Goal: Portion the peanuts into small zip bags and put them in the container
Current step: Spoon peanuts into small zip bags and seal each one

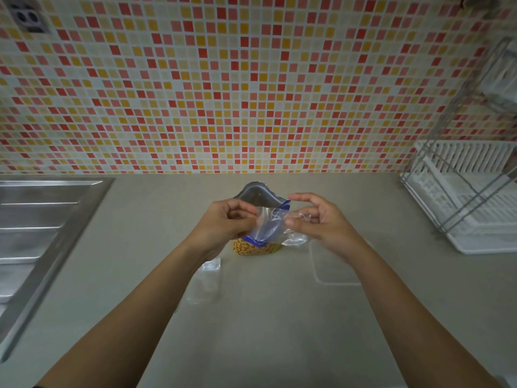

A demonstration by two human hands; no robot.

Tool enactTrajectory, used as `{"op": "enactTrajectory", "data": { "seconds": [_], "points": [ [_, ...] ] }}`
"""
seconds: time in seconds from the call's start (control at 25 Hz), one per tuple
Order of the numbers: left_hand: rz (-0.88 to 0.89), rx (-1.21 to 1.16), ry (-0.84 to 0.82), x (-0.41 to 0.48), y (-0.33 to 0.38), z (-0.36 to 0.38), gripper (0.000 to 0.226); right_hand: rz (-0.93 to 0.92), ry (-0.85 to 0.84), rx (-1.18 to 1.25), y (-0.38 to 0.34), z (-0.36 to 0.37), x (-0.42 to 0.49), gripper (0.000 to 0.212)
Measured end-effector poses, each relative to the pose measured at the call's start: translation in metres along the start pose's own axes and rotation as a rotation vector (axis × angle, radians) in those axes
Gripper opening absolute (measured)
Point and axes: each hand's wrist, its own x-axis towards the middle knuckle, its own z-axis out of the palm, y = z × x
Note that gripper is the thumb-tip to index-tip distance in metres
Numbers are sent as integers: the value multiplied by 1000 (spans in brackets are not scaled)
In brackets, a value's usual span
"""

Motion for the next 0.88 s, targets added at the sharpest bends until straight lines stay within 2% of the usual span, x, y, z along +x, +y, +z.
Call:
{"op": "enactTrajectory", "data": {
  "seconds": [0.12, 0.24, 0.32, 0.44, 0.56, 0.64, 0.76, 0.88],
  "points": [
    [-18, 60, 18, 1, 1, -1, 28, 14, 36, -71, 0, -3, 1, 46],
    [-8, 234, -2, 2, 2, -3, 28, 37, -17, -101, 0, -5, 3, 46],
    [15, 314, 11, 3, 4, -4, 26, 56, -63, -14, 1, -5, 3, 44],
    [6, 297, 35, 4, 7, -4, 24, 74, -43, 47, 8, -5, 4, 39],
    [-18, 227, 39, 5, 10, -2, 18, -38, 133, -211, 19, -3, 7, 37],
    [-33, 198, 60, 6, 10, -2, 14, -223, 246, -445, 20, -2, 6, 51],
    [-38, 223, 96, 8, 10, 1, 12, -470, 187, -857, 19, 9, 7, 78],
    [-34, 318, 98, 9, 11, 7, 12, -443, 109, -1024, 20, 26, 11, 88]
  ]
}}
